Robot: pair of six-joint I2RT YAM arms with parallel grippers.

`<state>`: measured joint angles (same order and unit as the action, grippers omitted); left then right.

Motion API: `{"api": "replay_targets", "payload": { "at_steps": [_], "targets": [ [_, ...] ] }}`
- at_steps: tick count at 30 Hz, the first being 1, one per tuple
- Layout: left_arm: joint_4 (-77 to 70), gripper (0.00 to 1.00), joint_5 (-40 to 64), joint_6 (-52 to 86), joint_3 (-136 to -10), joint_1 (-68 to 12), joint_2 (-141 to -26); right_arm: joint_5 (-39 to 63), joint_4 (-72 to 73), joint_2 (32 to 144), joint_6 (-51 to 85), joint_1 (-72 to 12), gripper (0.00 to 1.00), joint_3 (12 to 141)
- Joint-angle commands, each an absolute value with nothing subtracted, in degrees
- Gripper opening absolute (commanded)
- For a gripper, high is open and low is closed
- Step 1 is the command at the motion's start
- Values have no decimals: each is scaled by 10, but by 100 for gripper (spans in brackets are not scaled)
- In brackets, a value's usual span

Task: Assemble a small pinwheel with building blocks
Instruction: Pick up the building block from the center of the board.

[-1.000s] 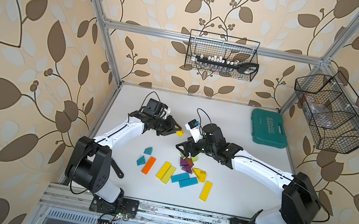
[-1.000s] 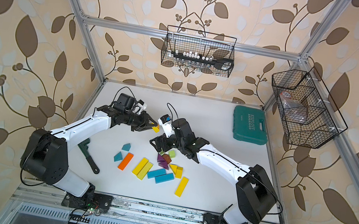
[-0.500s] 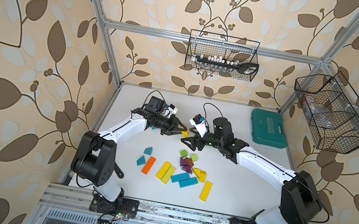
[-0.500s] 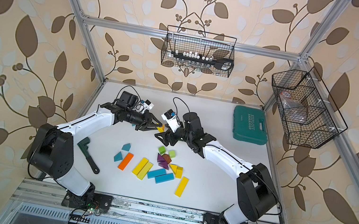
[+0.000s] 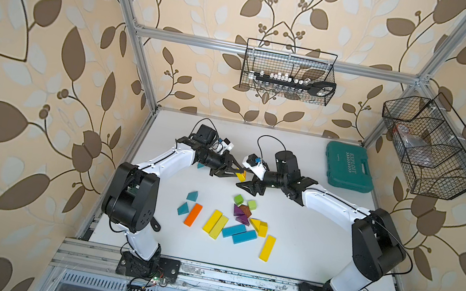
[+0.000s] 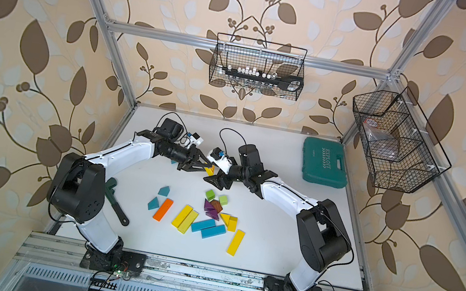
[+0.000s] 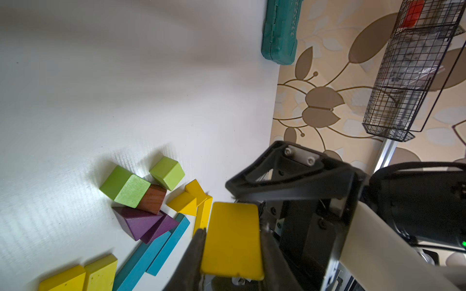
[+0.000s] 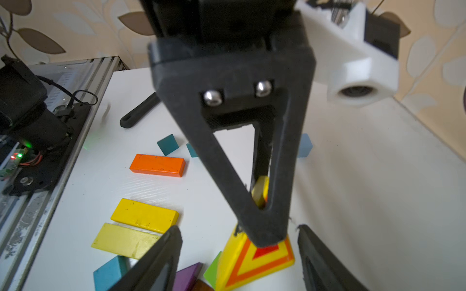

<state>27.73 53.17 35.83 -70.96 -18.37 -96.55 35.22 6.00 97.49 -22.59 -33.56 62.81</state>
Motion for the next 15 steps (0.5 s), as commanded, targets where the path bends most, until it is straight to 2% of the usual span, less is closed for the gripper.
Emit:
{"api": "replay_targets", "payload": {
  "at_steps": [1,6,11,15],
  "targets": [
    [304,9,548,332,-734,-183,-974,368,117,987,-273,-335,67,610],
    [318,9,542,324,-741,-183,-983,364,108,1004,-290,-337,55,621],
    [323,10,541,324,-746,-178,-986,366,84,1016,-317,-339,48,628],
    [332,12,539,317,-750,-177,-992,362,89,1021,-318,-340,34,633]
  ]
}}
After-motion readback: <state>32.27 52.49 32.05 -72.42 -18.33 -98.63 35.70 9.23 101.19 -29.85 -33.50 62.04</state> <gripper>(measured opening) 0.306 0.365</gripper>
